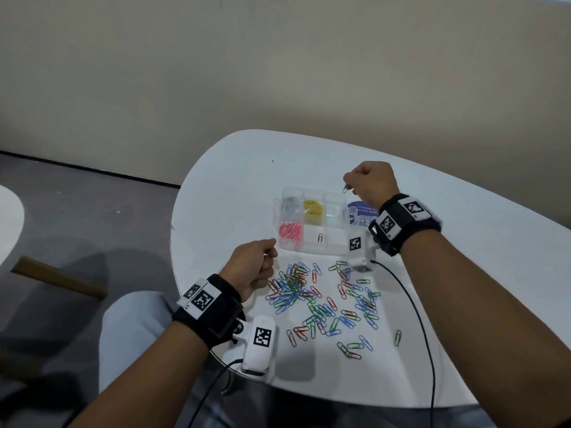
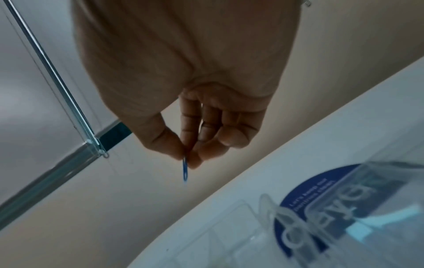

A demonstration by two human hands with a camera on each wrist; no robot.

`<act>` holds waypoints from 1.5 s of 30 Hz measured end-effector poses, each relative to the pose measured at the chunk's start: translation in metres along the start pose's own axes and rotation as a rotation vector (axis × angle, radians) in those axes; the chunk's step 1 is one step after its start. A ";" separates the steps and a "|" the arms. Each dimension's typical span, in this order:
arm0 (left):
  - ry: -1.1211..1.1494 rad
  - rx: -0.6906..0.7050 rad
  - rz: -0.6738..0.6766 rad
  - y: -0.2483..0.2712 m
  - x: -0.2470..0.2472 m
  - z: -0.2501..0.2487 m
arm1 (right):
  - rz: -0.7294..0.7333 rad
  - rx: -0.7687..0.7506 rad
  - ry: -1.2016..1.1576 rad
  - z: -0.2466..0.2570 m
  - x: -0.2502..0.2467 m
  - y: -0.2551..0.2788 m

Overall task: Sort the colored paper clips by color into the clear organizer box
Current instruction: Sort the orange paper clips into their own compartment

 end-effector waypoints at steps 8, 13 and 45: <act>-0.056 0.062 -0.028 0.008 0.011 -0.004 | 0.042 0.076 0.029 -0.035 -0.008 0.010; -0.130 0.099 -0.019 0.012 0.014 -0.007 | 0.070 -0.026 -0.003 -0.035 -0.005 0.060; -1.044 0.066 -0.081 -0.005 0.007 -0.014 | 0.378 0.054 0.425 -0.056 0.077 0.130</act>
Point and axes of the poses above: each hand's wrist, its own y-axis away from the middle knuckle, its own x-axis out of the palm, z = x × y, the point moved 5 cm from there along -y, towards the middle knuckle, and after that the axes turned 10 degrees about z, right-handed, at the moved point
